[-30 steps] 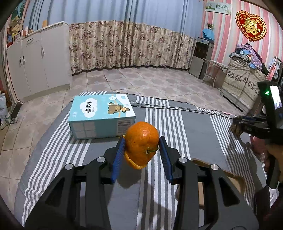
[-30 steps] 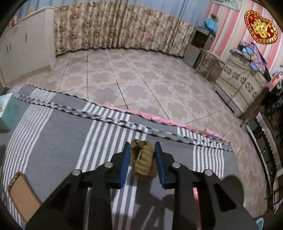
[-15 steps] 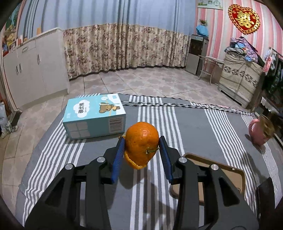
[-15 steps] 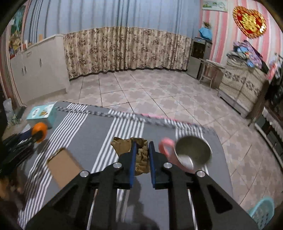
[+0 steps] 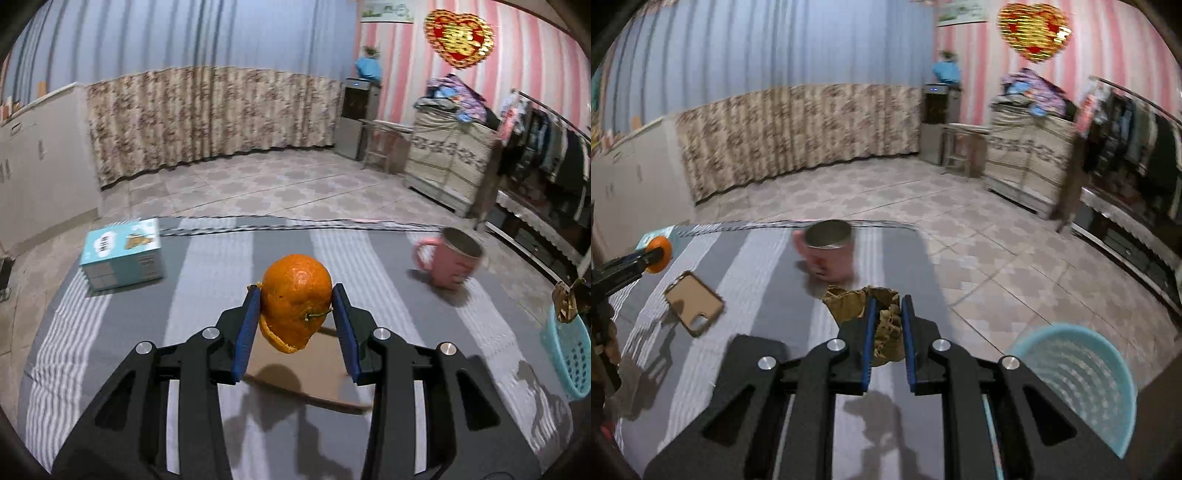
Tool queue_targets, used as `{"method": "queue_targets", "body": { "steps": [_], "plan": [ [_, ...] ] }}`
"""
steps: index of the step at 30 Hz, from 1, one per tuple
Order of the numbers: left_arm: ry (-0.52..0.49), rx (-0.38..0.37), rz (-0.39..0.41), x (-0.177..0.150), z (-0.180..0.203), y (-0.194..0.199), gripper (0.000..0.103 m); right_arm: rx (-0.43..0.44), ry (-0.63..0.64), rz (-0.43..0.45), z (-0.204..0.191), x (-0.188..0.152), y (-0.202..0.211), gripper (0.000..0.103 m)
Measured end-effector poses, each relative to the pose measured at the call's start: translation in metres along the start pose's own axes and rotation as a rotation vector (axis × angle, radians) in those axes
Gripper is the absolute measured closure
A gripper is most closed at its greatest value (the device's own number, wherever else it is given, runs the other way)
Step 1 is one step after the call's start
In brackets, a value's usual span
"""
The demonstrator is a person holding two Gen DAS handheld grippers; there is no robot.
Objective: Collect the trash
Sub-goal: 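Carry both to the blue basket, left tool drops the orange while right tool drops the scrap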
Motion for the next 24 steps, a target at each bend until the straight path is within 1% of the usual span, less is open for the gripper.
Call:
{"method": "queue_targets", "body": {
  "steps": [4, 6, 10, 11, 13, 14, 16, 21, 22, 24],
  "plan": [
    [-0.037, -0.065, 0.001, -0.007, 0.052, 0.009, 0.064, -0.082, -0.083, 0.003, 0.061, -0.024, 0.016, 0.089],
    [-0.074, -0.099, 0.008, -0.011, 0.087, 0.014, 0.064, -0.142, -0.137, 0.008, 0.095, -0.039, 0.024, 0.089],
    [-0.138, -0.172, 0.002, -0.022, 0.152, 0.020, 0.064, -0.226, -0.201, 0.027, 0.137, -0.060, 0.034, 0.089],
    [-0.162, -0.197, -0.005, -0.027, 0.175, 0.021, 0.064, -0.237, -0.220, 0.031, 0.147, -0.063, 0.034, 0.089],
    [-0.197, -0.225, -0.018, -0.034, 0.202, 0.021, 0.064, -0.255, -0.251, 0.031, 0.164, -0.071, 0.032, 0.089],
    [-0.225, -0.250, -0.023, -0.040, 0.224, 0.021, 0.064, -0.261, -0.260, 0.035, 0.170, -0.073, 0.032, 0.089],
    [-0.254, -0.282, -0.024, -0.049, 0.249, 0.023, 0.064, -0.280, -0.268, 0.046, 0.183, -0.074, 0.030, 0.089],
    [-0.310, -0.389, -0.078, -0.075, 0.324, 0.018, 0.064, -0.313, -0.285, 0.047, 0.198, -0.080, 0.027, 0.089],
    [-0.319, -0.398, -0.081, -0.079, 0.331, 0.017, 0.064, -0.315, -0.296, 0.049, 0.204, -0.080, 0.027, 0.089],
    [-0.354, -0.424, -0.092, -0.087, 0.361, 0.013, 0.064, -0.309, -0.317, 0.050, 0.210, -0.083, 0.026, 0.089]
  ]
}}
Point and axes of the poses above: each gripper's, at about its wrist camera, not at the fingertips, and y roughly against the way its jaws point, z to its right, x to its top, the point moved 4 cm from there along -y, roughly the way its jaws point, and after that the axes turned 5 degrees about -z, right-handed, at the moved point
